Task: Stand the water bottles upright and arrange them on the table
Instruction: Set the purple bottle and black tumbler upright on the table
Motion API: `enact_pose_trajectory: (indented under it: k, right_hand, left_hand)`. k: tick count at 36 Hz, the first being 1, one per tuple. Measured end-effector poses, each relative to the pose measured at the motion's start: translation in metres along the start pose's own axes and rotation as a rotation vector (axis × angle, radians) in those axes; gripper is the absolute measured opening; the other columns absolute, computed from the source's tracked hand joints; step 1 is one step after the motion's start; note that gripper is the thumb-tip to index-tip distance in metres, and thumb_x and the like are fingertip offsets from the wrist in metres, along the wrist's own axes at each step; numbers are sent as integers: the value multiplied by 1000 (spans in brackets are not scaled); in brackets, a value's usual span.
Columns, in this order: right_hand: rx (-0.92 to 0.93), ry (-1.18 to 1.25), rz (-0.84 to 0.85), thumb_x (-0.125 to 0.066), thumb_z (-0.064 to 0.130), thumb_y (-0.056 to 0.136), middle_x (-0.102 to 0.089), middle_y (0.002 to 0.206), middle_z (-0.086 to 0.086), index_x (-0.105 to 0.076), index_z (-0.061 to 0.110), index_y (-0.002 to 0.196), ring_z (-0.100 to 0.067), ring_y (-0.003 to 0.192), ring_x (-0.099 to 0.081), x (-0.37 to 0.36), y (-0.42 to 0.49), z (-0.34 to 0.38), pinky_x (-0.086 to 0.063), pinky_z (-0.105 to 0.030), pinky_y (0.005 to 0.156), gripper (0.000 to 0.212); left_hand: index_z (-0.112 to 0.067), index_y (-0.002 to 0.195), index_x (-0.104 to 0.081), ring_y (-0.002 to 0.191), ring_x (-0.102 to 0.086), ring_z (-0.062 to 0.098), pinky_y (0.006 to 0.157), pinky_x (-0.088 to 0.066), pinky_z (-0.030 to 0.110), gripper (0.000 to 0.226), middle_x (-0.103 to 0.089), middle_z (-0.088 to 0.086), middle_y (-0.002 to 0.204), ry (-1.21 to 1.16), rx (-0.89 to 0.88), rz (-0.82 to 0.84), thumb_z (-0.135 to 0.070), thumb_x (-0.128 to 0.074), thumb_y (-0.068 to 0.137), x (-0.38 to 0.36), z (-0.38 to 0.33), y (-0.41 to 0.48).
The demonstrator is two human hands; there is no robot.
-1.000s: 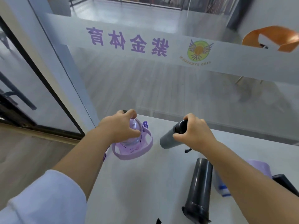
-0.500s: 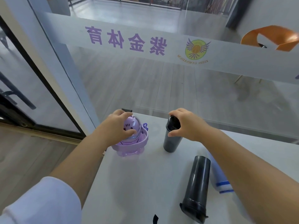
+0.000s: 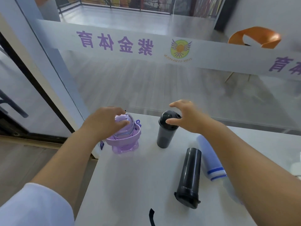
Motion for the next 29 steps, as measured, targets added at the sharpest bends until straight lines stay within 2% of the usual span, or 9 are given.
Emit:
enact_pose_trajectory:
  k: [5, 10, 14, 15, 18, 20, 22, 26, 29]
  right_hand:
    - [-33, 71, -147, -67, 39, 81, -54, 133, -1, -53, 18, 127, -19, 126, -47, 27, -41, -23, -33, -26, 102, 53]
    - [-150, 79, -144, -66, 38, 83, -59, 127, -1, -55, 17, 125, -17, 116, -54, 25, -95, -59, -36, -23, 94, 48]
    - [-241, 47, -93, -64, 37, 85, -59, 125, 1, -56, 16, 124, -17, 114, -53, 5, -130, -92, -25, 4, 78, 46]
    - [-255, 35, -88, -65, 37, 84, -59, 126, 1, -56, 16, 124, -17, 114, -53, 0, -137, -101, -23, 4, 76, 46]
    - [-295, 21, -34, -66, 37, 84, -59, 127, -3, -55, 14, 125, -20, 116, -53, -22, -154, -131, -27, -10, 84, 48]
    - [-332, -2, 8, -65, 38, 83, -56, 131, -5, -52, 15, 128, -22, 120, -50, -36, -163, -149, -33, -24, 96, 52]
    - [-369, -17, 47, -64, 40, 83, -51, 134, -6, -47, 16, 132, -24, 122, -47, -47, -168, -162, -38, -33, 99, 57]
    - [-407, -8, 109, -64, 45, 79, -46, 134, -8, -40, 17, 133, -29, 123, -43, -62, -171, -179, -41, -41, 98, 66]
    - [-441, -8, 139, -64, 47, 77, -47, 130, -10, -40, 15, 126, -32, 118, -44, -70, -171, -191, -44, -43, 94, 64]
  left_hand:
    - [-25, 104, -67, 93, -63, 15, 75, -47, 28, 27, -65, -7, 99, -98, -69, -32, -40, -65, 81, 1, -33, -23]
    - [-26, 95, -68, 89, -66, 9, 77, -48, 27, 21, -69, -10, 95, -187, -81, 2, -40, -66, 80, -30, -57, -42]
    - [-25, 101, -67, 87, -66, 10, 84, -51, 30, 23, -68, -11, 95, -191, -67, 72, -38, -66, 82, -69, -73, -56]
    - [-25, 100, -67, 86, -66, 10, 85, -52, 32, 22, -68, -11, 94, -198, -68, 85, -38, -67, 81, -79, -78, -60]
    - [-24, 98, -68, 84, -66, 13, 83, -54, 37, 22, -68, -10, 91, -204, -53, 136, -38, -67, 81, -115, -91, -69]
    - [-24, 105, -65, 88, -64, 13, 85, -52, 35, 29, -65, -11, 95, -163, -22, 208, -41, -65, 82, -144, -98, -76]
    - [-28, 112, -60, 95, -61, 14, 86, -50, 33, 35, -62, -11, 105, -116, 37, 300, -46, -61, 83, -172, -103, -84]
    - [-32, 127, -47, 106, -57, 16, 83, -45, 30, 51, -57, -8, 124, -99, 152, 465, -52, -59, 82, -221, -114, -100]
    - [-31, 130, -42, 106, -57, 18, 85, -48, 34, 61, -56, -5, 123, -94, 222, 512, -58, -59, 78, -245, -119, -110]
Point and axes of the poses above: each hand's wrist, its own y-axis towards the middle knuckle, its own x-axis out of the back of the hand, z = x × y, the point moved 9 cm from there along y, towards the middle knuckle
